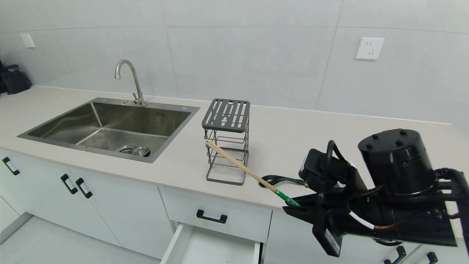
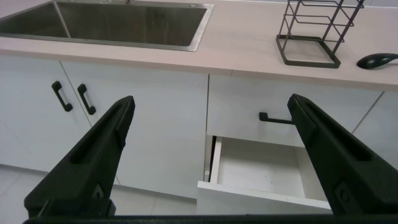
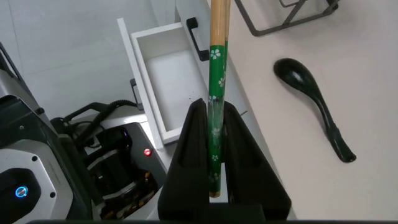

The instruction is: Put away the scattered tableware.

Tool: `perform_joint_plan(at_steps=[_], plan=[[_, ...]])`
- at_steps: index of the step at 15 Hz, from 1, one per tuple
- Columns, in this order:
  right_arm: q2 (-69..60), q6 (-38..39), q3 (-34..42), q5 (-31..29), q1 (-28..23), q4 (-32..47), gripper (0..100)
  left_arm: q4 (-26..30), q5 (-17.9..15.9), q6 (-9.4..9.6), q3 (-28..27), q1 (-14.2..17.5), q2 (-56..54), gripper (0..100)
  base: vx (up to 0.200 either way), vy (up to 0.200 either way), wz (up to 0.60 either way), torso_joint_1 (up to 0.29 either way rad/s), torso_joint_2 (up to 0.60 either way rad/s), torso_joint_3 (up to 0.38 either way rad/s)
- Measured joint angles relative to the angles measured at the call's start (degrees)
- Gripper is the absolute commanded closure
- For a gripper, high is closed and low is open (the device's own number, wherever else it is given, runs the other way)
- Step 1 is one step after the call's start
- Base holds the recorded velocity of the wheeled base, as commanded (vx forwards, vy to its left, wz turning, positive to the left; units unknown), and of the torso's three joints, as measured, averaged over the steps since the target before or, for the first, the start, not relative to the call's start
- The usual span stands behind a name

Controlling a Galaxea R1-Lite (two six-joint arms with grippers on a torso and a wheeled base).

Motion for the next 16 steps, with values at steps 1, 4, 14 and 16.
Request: perform_joint_plan(at_steps=[1, 4, 14, 16], plan=[[0.8, 0.0, -1.0, 0.0, 0.7, 0.0, 100, 0.0, 0.0, 0.02, 0.0, 0.0, 0.0, 0, 0.0, 0.0, 0.0, -0.08, 0.14, 0.09], [3.2, -0.1, -2.4, 0.0, 3.0, 0.1, 100, 0.0, 0.0, 0.02, 0.0, 0.0, 0.0, 0, 0.0, 0.0, 0.0, -0.206, 0.42, 0.204], [11.7, -0.2, -7.0, -0.5, 12.5, 0.0, 100, 0.0, 0.0, 0.0, 0.0, 0.0, 0.0, 0, 0.0, 0.0, 0.0, -0.055, 0.11, 0.054], [13.1, -0.1, -6.6, -0.5, 12.9, 0.2, 100, 0.0, 0.0, 0.02, 0.0, 0.0, 0.0, 0, 0.0, 0.0, 0.0, -0.154, 0.29, 0.151]])
